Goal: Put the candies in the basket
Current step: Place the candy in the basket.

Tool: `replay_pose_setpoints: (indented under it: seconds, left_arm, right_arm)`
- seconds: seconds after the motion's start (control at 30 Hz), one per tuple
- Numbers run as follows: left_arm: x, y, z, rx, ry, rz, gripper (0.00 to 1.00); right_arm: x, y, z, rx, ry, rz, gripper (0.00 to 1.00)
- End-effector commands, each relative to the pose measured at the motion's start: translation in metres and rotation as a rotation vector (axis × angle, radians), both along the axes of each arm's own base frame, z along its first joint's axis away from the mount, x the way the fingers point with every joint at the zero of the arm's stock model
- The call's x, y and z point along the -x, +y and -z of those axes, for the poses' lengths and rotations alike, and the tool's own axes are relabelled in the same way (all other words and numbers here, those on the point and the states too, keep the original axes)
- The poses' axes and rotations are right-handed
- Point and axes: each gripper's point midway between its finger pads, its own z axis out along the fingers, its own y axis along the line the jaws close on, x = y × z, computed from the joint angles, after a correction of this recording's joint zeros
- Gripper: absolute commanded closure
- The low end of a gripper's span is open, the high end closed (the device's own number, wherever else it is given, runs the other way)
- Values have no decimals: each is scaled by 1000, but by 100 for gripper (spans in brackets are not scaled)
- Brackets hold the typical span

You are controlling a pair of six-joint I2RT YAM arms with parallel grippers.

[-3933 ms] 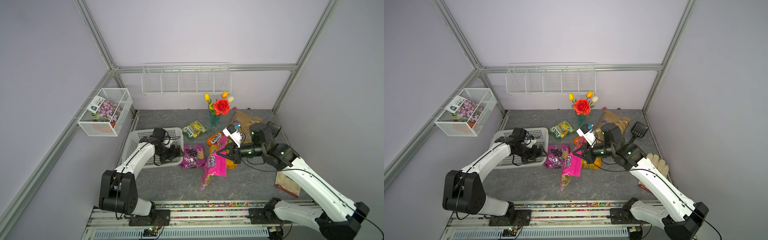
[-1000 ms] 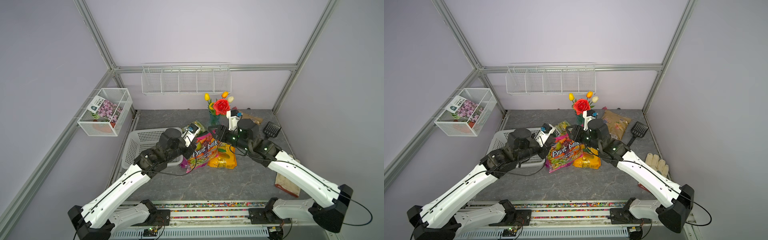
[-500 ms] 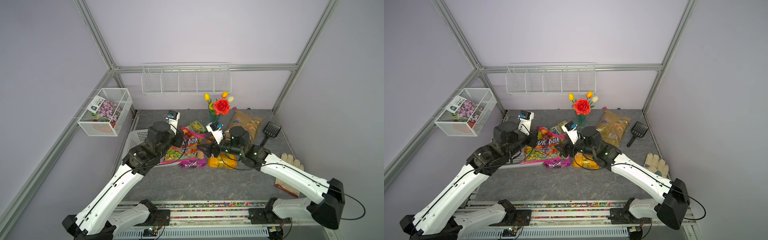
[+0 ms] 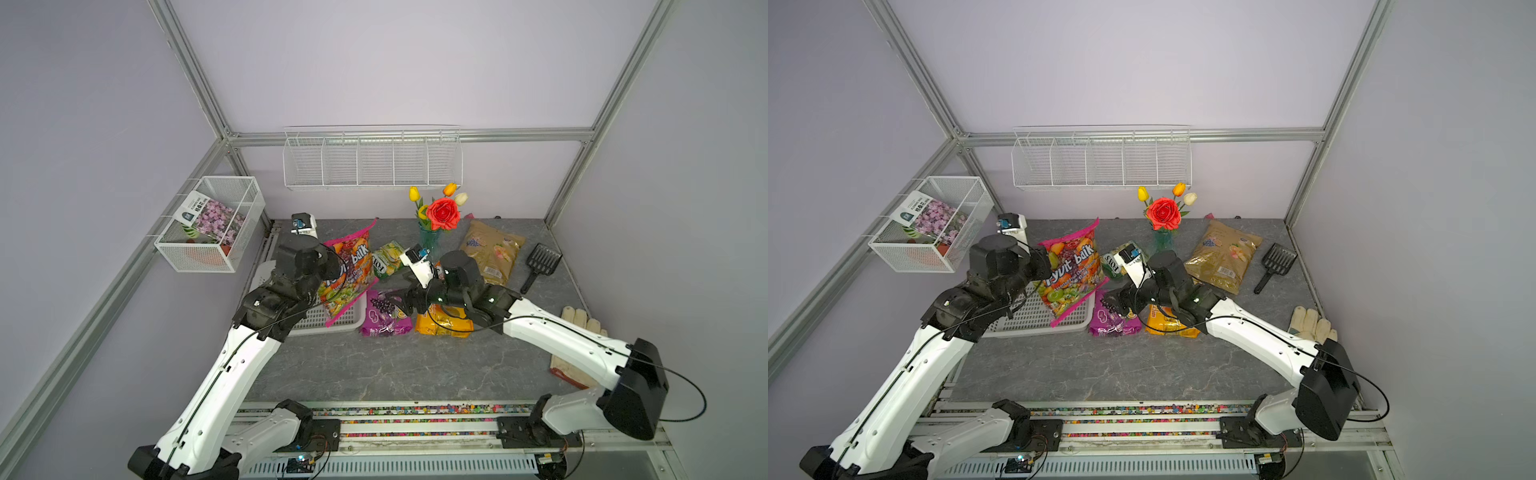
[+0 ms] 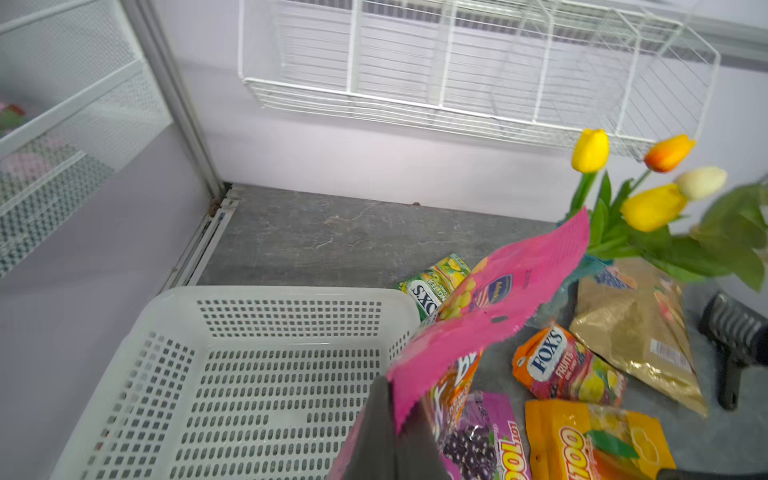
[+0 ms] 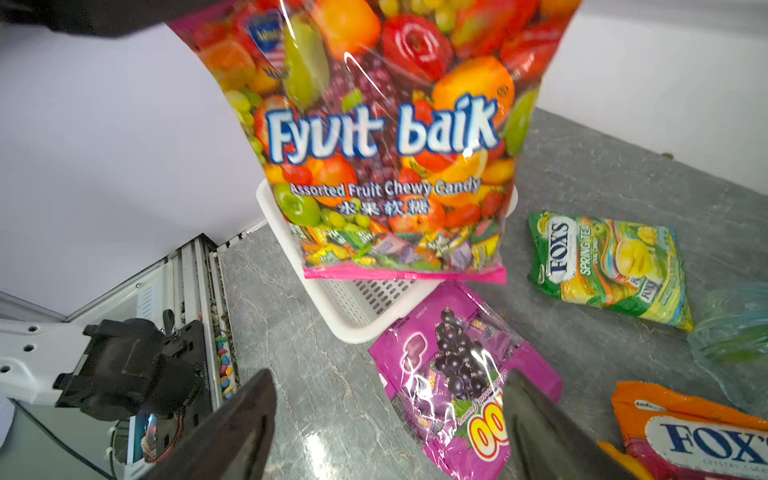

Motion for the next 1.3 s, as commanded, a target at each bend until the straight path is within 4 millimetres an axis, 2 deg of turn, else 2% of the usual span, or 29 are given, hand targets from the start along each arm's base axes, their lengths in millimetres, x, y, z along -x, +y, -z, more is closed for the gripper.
replay_pose_setpoints:
  seconds: [0.0,0.07,0.13,0.23,0.37,0.57,0.77,0.93,1.1,1.27]
  left_arm:
    - [-3,-1,-21,169,-96,-28,100]
    - [-3,-6,-8,227,-77,-22,100]
    - [-1,-15,-5,300,-76,14,100]
    - [0,-23,-10,391,-81,40,100]
    - [1,-24,-20,456,-60,21,100]
    - [5,-20,-24,610,-15,-55,100]
    - [10,-21,-34,827,-35,-73,100]
    - [2,-43,-44,979,-61,30,100]
    - [-9,-64,-53,969,-13,104,100]
    - [-7,-76,-65,1014,-30,149,100]
  right_arm:
    - [-1,4,16,26,79,23,13]
    - [-3,8,25,29,110,28,13]
    - [-5,12,34,34,142,28,13]
    - [-8,17,50,48,194,43,13]
    - [-9,25,70,73,242,25,13]
    - [-18,29,86,122,288,55,13]
    - [-24,31,84,124,287,81,13]
    - [-30,23,78,133,241,120,13]
    - [-39,15,69,150,209,176,12]
    - [-58,12,61,136,221,242,13]
